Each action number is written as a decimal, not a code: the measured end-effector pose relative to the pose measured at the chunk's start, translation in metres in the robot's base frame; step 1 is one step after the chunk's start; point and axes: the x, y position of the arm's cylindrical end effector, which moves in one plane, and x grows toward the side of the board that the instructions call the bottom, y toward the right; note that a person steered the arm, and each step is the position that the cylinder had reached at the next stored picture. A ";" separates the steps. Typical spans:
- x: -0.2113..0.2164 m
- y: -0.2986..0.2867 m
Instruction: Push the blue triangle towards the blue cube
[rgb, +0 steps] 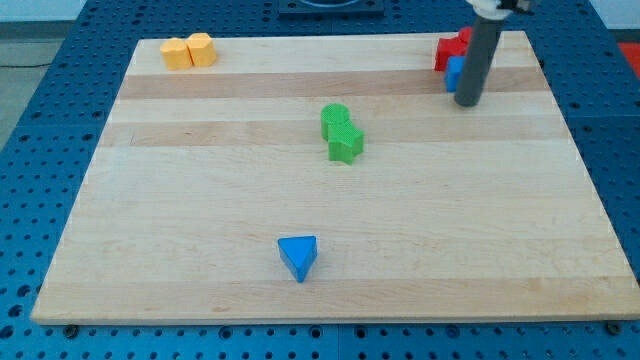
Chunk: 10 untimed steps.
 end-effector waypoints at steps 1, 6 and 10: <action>0.076 -0.006; 0.257 -0.236; 0.154 -0.159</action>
